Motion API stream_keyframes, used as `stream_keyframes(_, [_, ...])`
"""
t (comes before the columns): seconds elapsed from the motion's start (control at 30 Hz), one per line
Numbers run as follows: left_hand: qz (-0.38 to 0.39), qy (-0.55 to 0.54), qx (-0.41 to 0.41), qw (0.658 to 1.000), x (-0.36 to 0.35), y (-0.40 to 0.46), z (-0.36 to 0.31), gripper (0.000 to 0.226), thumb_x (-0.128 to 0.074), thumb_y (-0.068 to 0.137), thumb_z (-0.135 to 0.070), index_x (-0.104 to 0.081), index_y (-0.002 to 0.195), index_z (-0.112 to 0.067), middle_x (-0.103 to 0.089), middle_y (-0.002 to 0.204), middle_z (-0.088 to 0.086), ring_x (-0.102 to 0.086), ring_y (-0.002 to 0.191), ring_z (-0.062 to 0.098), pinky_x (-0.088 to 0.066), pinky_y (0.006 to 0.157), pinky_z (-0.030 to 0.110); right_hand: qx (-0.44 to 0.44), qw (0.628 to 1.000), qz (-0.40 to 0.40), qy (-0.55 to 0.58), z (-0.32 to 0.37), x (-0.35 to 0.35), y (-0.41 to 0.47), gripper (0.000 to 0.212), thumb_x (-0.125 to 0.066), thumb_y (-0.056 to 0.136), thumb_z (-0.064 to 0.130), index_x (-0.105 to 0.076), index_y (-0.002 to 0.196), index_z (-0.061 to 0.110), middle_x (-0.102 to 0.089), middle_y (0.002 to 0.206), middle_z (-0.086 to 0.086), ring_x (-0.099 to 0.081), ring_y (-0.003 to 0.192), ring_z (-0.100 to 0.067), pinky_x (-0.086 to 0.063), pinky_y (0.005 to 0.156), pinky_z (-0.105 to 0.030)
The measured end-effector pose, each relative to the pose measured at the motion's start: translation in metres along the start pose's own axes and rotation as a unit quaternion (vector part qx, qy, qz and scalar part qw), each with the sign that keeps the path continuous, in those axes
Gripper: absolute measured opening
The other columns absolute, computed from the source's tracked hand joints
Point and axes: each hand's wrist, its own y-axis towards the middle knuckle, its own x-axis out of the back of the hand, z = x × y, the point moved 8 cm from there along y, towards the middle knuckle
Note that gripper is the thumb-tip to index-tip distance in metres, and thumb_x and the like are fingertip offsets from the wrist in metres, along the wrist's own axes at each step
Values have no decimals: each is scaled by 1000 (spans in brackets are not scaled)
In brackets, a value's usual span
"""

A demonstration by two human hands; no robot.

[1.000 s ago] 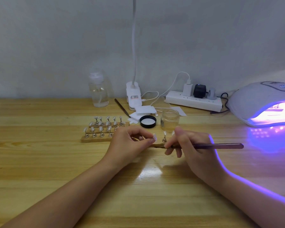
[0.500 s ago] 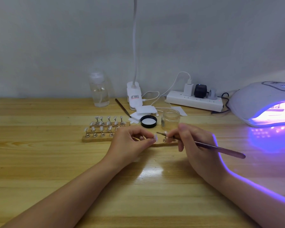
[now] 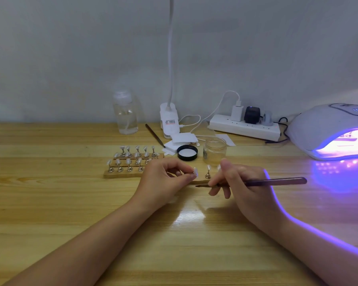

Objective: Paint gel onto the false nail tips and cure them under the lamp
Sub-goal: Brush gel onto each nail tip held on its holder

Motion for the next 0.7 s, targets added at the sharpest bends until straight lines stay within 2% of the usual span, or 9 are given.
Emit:
stream_keyframes(0.07, [-1, 1, 0, 1000, 0, 0, 0, 14, -77, 70, -9, -70, 66, -21, -66, 66, -10, -55, 63, 3, -43, 57, 10, 9, 1000, -14, 1, 2, 3, 0, 36, -47, 88, 38, -68, 67, 18, -66, 58, 4, -54, 47, -3, -43, 53, -15])
stream_keyframes(0.17, [3, 3, -3, 1000, -1, 1, 0, 16, -77, 69, -8, -70, 66, -22, -67, 68, -8, -55, 63, 4, -43, 58, 13, 4, 999, -21, -26, 1, 4, 3, 29, -48, 89, 33, -68, 74, 18, -64, 59, 16, -61, 57, 1, -45, 57, -11])
stream_keyframes(0.3, [5, 3, -6, 1000, -1, 0, 0, 12, -77, 70, -9, -71, 67, -19, -64, 63, -12, -52, 59, -1, -41, 55, 8, -16, 1000, 9, 17, -2, -1, 0, 40, -52, 88, 44, -69, 64, 17, -65, 53, 0, -52, 42, -7, -43, 50, -17])
stream_keyframes(0.4, [-1, 2, -9, 1000, -1, 0, -1, 15, -76, 69, -7, -70, 65, -20, -64, 61, -12, -52, 58, -2, -40, 53, 7, -3, 1000, -16, 10, 1, 4, -1, 38, -46, 87, 40, -69, 68, 15, -65, 56, 3, -51, 44, -4, -42, 51, -14])
stream_keyframes(0.5, [1, 6, -11, 1000, -1, 1, -1, 19, -77, 69, -6, -69, 64, -23, -65, 61, -13, -55, 60, 0, -42, 55, 10, -7, 1000, -26, -10, 1, 5, 2, 30, -48, 89, 33, -68, 76, 15, -66, 61, 11, -58, 52, 1, -44, 53, -13])
stream_keyframes(0.6, [2, 15, -16, 1000, 0, 1, -1, 18, -77, 69, -8, -69, 64, -23, -64, 59, -16, -55, 58, -3, -43, 56, 9, -24, 1000, -4, 7, -1, 1, 1, 38, -45, 86, 40, -69, 69, 16, -67, 59, -1, -52, 44, -9, -45, 50, -21])
stream_keyframes(0.7, [2, 17, -16, 1000, 0, 0, -1, 17, -77, 69, -10, -69, 64, -23, -64, 60, -19, -56, 59, -4, -42, 56, 9, -28, 999, -21, 28, -2, 5, -1, 39, -49, 89, 38, -69, 65, 15, -66, 58, -7, -49, 42, -13, -43, 48, -21])
